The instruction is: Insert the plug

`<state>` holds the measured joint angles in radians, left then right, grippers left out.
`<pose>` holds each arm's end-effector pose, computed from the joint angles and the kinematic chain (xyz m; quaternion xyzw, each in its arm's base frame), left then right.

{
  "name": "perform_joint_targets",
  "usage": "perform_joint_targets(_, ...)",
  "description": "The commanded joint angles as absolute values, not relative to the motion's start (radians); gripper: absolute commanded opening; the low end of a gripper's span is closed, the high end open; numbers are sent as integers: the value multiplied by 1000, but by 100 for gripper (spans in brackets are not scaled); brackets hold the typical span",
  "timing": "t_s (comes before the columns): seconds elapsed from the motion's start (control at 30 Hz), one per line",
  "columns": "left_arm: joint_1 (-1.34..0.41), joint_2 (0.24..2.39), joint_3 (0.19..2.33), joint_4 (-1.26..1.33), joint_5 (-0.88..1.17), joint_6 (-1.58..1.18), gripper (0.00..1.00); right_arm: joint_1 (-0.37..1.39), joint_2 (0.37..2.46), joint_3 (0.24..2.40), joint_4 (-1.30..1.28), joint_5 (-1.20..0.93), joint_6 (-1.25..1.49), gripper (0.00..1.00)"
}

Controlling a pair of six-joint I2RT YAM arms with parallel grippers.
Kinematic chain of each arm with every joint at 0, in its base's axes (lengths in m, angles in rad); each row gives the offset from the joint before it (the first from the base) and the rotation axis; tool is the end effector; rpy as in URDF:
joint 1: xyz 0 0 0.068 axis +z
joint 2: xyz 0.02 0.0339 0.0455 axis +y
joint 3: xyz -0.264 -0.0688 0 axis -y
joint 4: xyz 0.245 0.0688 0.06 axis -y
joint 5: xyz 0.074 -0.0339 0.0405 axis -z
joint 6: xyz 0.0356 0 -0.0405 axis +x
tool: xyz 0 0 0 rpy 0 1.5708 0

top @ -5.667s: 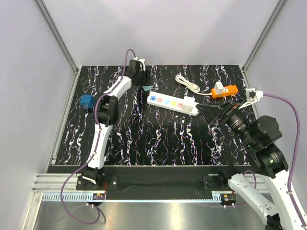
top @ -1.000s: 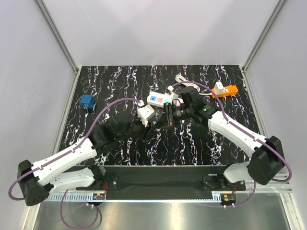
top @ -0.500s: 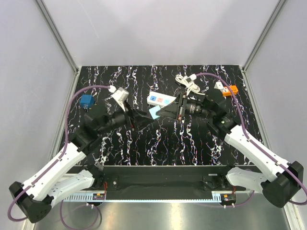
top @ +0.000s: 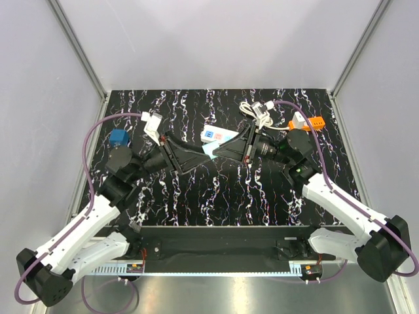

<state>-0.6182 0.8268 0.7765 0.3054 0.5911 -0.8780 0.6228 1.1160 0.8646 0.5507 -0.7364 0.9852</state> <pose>0.1426 -0.1258 0.3815 0.1528 0.6098 -0.6455 0.4337 0.1909 0.1665 0.3774 -0.1850 0.5971 0.6889 0.3669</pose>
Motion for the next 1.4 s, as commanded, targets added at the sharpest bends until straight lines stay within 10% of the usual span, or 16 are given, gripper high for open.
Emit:
perform_joint_targets(0.0, -615, 848, 787, 393, 603, -902, 56, 623, 1108, 867, 649, -761, 1020, 0)
perform_joint_targets(0.23, -615, 897, 788, 393, 575, -905, 46, 623, 1124, 850, 597, -753, 1011, 0)
perform_joint_targets(0.4, -615, 911, 781, 387, 565, -891, 4, 624, 1097, 842, 500, -716, 944, 3)
perform_joint_targets(0.67, -615, 954, 916, 78, 463, -720, 0, 621, 965, 907, 79, -461, 753, 73)
perform_joint_targets(0.77, -615, 1003, 1000, -71, 427, -635, 0, 623, 911, 908, -64, -319, 706, 79)
perform_joint_targets(1.37, -595, 1183, 1187, -248, 342, -670, 0, 621, 972, 1081, -396, -57, 396, 70)
